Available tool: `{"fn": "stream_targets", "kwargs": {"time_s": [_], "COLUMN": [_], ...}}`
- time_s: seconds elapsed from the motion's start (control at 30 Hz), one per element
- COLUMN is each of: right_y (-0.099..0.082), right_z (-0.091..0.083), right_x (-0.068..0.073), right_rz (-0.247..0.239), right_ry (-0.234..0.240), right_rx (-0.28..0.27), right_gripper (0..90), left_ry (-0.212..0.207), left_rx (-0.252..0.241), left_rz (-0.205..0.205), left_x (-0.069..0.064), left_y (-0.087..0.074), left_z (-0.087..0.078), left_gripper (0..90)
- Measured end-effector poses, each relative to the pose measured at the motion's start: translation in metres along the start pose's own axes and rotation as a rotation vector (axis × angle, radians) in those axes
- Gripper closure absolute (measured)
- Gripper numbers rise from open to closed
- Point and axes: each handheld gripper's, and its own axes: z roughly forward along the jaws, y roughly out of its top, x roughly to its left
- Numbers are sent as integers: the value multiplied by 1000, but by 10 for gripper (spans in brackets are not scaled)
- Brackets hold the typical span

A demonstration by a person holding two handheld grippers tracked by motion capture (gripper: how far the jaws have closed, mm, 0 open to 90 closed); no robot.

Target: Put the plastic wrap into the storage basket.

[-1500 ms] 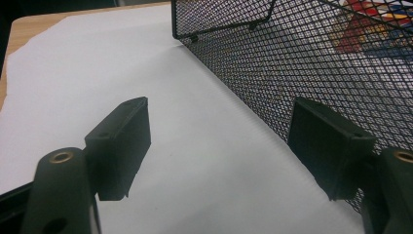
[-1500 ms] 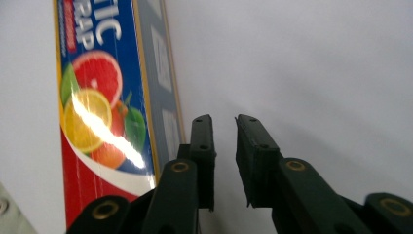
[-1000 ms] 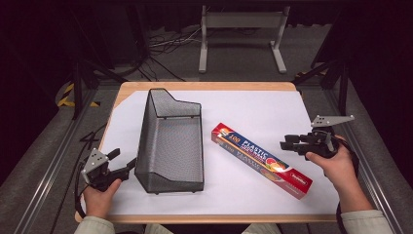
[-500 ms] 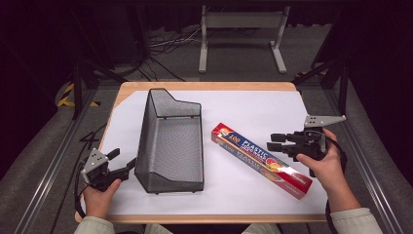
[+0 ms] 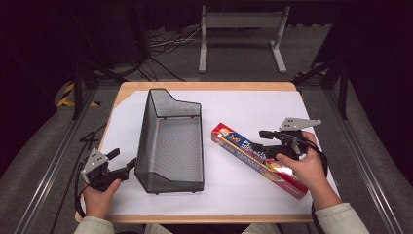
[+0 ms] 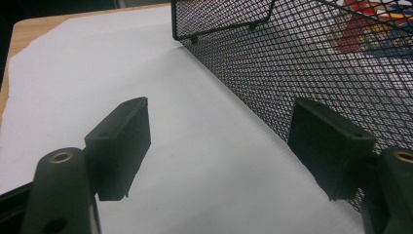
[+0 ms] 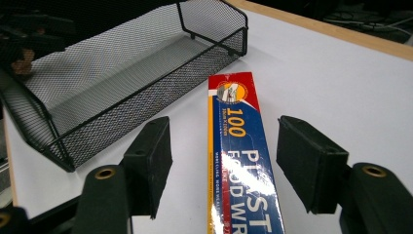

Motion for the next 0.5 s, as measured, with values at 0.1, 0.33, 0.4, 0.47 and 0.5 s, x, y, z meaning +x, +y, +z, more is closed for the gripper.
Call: {"fn": "stream_targets", "kwargs": {"time_s": [0.1,0.33,0.4,0.47,0.5], "right_y": [-2,-7,-10,-12,-13], "right_z": [8,22,27,29,31], "right_x": [1,1,-1,-2,-3], "right_rz": [1,-5,-7,-3,0], "right_ry": [-8,-61,-79,-87,-87], "right_rx": [5,86,119,141,161], "right_gripper": [344,292,280,246,234], "left_ry": [1,0,2,1,1], "left_rx": [-1,-2,-1,-1,-1], "left_rz": [0,0,0,0,0], "left_x": [0,1,1,1,1], "left_y": [0,0,0,0,0], "left_z": [0,0,0,0,0], "left_gripper": [243,242,242,243,242]}}
